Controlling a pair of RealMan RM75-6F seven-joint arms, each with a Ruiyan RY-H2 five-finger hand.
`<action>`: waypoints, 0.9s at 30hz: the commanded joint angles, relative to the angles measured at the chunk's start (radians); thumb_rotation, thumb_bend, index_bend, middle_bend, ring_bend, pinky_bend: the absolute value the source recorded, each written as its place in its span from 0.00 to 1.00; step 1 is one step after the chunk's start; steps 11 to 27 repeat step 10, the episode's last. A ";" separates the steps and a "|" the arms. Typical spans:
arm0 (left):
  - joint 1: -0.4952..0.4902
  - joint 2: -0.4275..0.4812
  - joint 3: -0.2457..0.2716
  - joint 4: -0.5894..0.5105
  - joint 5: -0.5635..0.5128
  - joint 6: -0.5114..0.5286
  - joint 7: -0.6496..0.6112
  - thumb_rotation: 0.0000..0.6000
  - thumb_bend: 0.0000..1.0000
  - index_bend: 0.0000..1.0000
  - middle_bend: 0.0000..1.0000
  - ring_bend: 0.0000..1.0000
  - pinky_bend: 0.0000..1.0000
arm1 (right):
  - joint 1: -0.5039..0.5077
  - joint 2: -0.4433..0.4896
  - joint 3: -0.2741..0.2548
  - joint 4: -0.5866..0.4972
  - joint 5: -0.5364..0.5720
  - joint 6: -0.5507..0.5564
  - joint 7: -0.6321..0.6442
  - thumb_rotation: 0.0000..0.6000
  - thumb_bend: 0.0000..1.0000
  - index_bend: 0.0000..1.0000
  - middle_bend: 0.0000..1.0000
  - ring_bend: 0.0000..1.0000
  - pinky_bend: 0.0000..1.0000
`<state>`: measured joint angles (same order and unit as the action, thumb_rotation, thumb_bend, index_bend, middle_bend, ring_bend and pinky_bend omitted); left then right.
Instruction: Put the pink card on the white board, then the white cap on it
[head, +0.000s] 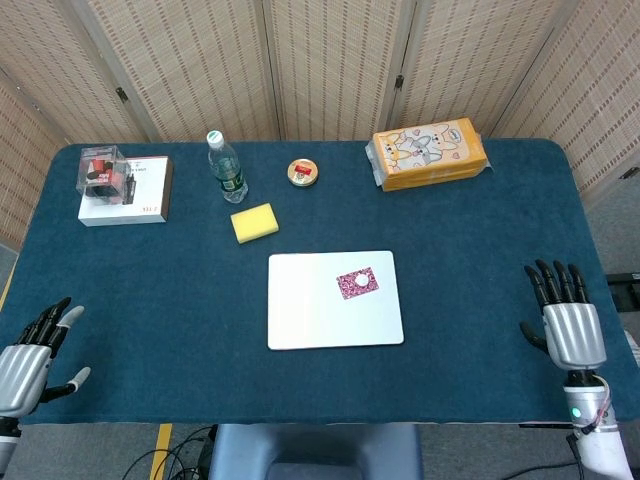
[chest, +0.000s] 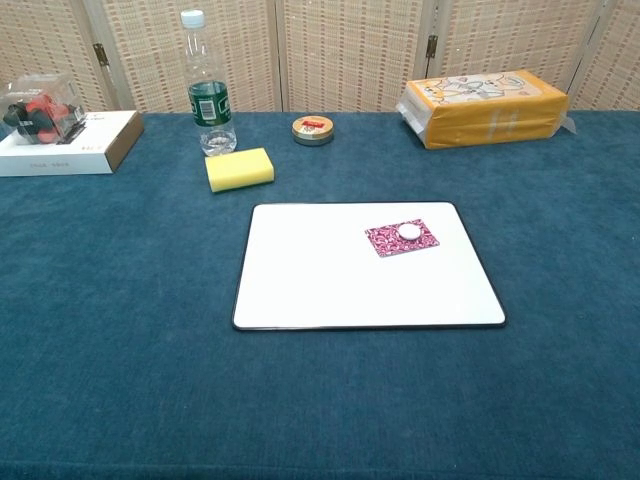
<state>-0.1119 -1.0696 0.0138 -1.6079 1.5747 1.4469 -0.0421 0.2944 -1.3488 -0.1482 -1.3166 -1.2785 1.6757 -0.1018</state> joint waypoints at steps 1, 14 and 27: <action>0.000 -0.012 0.000 -0.013 0.006 0.005 0.024 1.00 0.29 0.00 0.00 0.05 0.20 | -0.074 0.013 0.024 0.039 -0.020 0.024 0.094 1.00 0.11 0.10 0.08 0.00 0.00; -0.011 -0.027 -0.005 -0.004 0.008 -0.001 0.038 1.00 0.29 0.00 0.00 0.05 0.20 | -0.121 0.111 0.035 -0.099 -0.058 -0.036 0.106 1.00 0.11 0.06 0.07 0.00 0.00; -0.011 -0.027 -0.005 -0.004 0.008 -0.001 0.038 1.00 0.29 0.00 0.00 0.05 0.20 | -0.121 0.111 0.035 -0.099 -0.058 -0.036 0.106 1.00 0.11 0.06 0.07 0.00 0.00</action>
